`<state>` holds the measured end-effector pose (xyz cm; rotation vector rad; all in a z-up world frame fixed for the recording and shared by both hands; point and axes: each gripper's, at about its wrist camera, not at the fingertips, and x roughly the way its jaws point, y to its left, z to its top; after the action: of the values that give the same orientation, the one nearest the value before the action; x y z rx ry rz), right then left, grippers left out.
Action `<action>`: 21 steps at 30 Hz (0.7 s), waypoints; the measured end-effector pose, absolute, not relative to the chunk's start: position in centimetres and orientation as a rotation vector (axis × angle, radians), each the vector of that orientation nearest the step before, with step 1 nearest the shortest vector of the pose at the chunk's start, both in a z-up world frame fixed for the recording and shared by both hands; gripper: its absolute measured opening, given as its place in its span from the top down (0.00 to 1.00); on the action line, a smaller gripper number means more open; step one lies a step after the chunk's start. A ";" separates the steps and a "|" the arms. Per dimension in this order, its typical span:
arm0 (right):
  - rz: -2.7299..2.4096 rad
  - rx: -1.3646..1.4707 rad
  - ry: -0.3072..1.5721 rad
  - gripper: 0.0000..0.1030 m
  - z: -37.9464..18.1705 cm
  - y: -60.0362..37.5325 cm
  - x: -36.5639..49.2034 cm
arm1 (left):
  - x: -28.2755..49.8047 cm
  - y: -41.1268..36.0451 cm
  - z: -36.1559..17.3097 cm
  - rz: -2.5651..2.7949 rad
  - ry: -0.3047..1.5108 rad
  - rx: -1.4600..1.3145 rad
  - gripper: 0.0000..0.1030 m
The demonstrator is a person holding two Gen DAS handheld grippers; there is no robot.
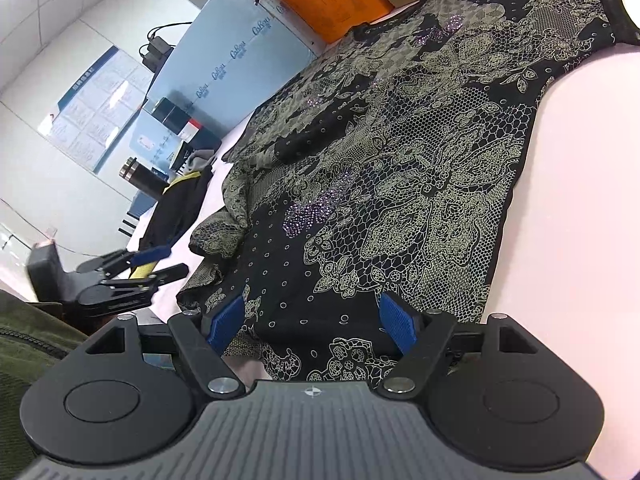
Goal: Fold clothes
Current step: 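Fold the sleeve with the left gripper across the blouse body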
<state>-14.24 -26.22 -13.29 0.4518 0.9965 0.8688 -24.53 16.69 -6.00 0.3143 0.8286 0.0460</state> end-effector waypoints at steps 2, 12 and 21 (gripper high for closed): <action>0.868 0.450 0.998 0.29 -13.3 -26.2 -14.3 | -24.2 16.1 -6.4 0.030 0.809 0.355 0.51; 0.857 0.452 0.987 0.28 -13.2 -26.0 -14.5 | -23.3 13.0 -7.4 -0.044 0.704 0.544 0.90; 0.842 0.455 0.979 0.27 -13.2 -26.0 -14.7 | -25.6 15.2 -5.0 0.118 0.593 0.577 0.99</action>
<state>-14.75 -26.02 -13.21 0.4555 0.9787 0.8421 -25.56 15.23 -4.97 0.5766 0.5926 0.1178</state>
